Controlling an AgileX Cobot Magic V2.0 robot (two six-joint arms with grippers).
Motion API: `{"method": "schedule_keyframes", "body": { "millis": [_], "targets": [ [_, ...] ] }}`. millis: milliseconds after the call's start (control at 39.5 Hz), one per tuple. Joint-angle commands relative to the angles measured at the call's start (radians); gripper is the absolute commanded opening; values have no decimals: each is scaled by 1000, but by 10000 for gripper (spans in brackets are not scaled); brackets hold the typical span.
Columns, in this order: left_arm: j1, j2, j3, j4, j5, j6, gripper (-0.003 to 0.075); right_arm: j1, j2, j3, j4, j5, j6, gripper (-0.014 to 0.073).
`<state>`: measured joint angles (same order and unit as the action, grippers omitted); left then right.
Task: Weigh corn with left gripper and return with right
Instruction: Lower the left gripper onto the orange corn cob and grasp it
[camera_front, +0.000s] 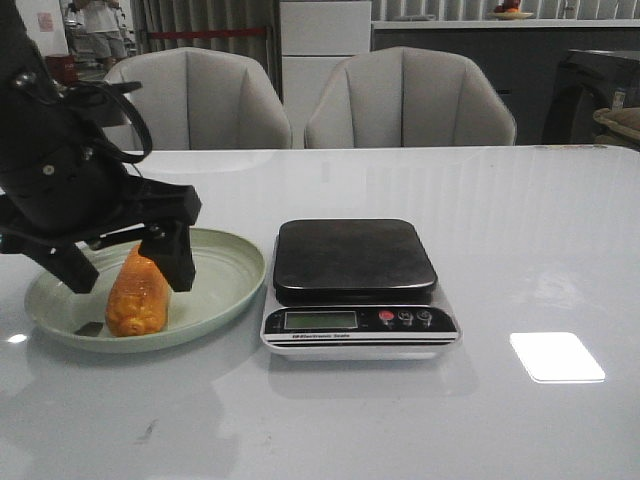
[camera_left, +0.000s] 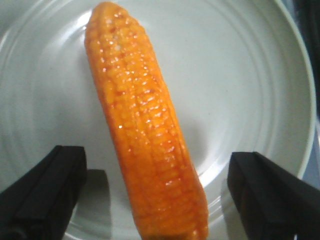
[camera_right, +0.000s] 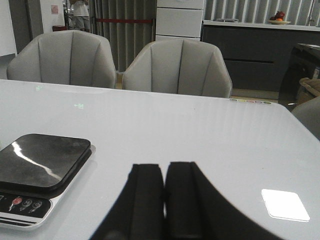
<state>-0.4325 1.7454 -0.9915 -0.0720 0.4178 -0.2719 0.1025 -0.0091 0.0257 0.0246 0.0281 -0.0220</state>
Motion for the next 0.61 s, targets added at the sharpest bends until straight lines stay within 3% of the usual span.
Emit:
{"method": "schedule_keyframes", "body": {
  "millis": [0, 152, 430, 532, 582],
  "targets": [
    [-4, -1, -31, -36, -21, -9, 606, -5, -20, 10, -12, -88, -6, 165],
    [-4, 51, -36, -67, 0, -9, 573, -5, -20, 10, -12, -88, -6, 165],
    [-12, 55, -142, -80, 112, -3, 193, -5, -20, 10, -12, -88, -6, 165],
    [-27, 46, -197, -80, 132, -1, 115, -5, -20, 10, -12, -88, -6, 165],
    [-41, 44, -228, -80, 134, 4, 116, -5, -20, 10, -12, -88, -6, 165]
  ]
}}
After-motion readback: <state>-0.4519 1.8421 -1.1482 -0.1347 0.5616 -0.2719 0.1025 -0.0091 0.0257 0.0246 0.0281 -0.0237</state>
